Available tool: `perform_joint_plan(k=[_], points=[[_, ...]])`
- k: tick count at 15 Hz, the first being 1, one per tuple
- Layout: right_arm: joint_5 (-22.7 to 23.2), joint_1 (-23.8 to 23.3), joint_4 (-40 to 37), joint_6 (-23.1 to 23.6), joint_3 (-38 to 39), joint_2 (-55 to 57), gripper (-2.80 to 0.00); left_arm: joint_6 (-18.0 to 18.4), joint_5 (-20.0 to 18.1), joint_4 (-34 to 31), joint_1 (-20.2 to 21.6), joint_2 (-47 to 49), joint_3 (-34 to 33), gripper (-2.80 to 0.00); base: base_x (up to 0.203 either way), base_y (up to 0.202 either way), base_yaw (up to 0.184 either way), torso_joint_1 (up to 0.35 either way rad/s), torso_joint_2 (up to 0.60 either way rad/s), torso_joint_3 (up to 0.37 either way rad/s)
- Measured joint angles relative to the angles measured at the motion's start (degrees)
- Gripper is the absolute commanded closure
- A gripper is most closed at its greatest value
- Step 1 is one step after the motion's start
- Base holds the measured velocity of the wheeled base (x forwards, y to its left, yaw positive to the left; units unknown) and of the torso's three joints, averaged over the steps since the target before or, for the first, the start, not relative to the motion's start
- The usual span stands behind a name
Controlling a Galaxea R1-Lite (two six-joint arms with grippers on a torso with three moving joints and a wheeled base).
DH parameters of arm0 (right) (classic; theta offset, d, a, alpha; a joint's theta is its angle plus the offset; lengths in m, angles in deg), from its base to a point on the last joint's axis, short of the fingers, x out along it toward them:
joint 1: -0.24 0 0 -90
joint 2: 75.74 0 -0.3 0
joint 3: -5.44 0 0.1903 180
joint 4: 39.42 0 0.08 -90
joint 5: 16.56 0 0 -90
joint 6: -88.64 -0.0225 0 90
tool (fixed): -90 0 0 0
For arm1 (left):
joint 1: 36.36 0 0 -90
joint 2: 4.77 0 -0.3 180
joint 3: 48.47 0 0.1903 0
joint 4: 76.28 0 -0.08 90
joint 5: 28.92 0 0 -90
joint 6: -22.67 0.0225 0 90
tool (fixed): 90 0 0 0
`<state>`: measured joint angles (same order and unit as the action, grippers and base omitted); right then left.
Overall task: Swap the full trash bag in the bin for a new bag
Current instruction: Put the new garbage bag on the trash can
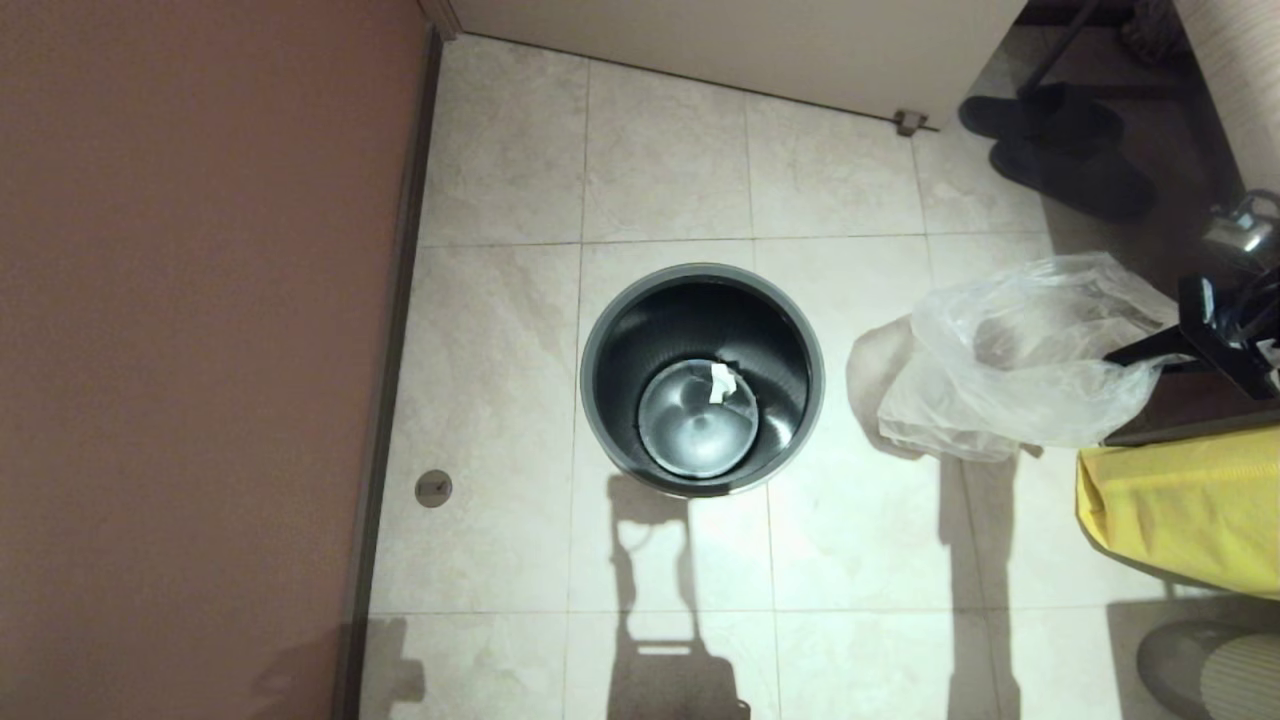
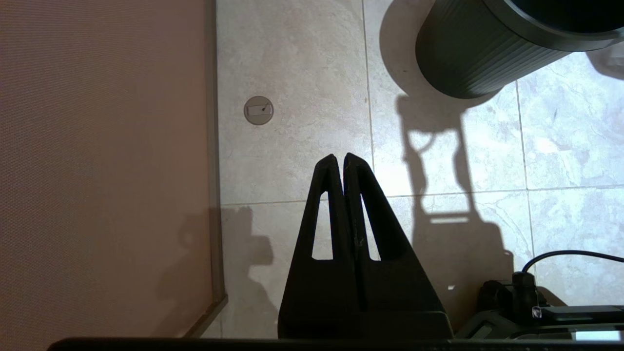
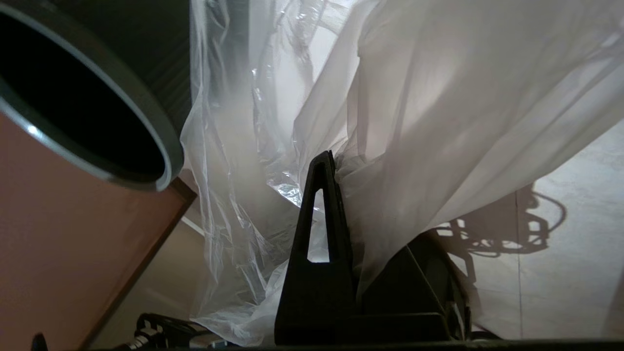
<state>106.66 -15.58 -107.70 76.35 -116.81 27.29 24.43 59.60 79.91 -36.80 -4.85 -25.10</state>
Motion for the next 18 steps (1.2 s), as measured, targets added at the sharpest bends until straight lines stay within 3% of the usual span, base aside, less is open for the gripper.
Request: perform_joint_plan(k=[5, 10, 18], points=[[2.69, -0.02, -2.05, 3.94, 4.37, -11.17, 0.00, 0.02, 0.00, -0.02, 0.00, 0.00, 0.00, 0.00, 0.000, 0.000, 0.000, 0.000, 0.00, 0.000], [5.62, 0.01, -4.13, 4.18, 6.91, -19.97, 0.00, 0.00, 0.01, 0.00, 0.00, 0.00, 0.00, 0.00, 0.000, 0.000, 0.000, 0.000, 0.00, 0.000], [5.42, 5.19, -4.10, 4.11, 2.39, -23.92, 0.00, 0.90, 0.66, -0.19, 0.04, 0.00, 0.00, 0.00, 0.000, 0.000, 0.000, 0.000, 0.00, 0.000]])
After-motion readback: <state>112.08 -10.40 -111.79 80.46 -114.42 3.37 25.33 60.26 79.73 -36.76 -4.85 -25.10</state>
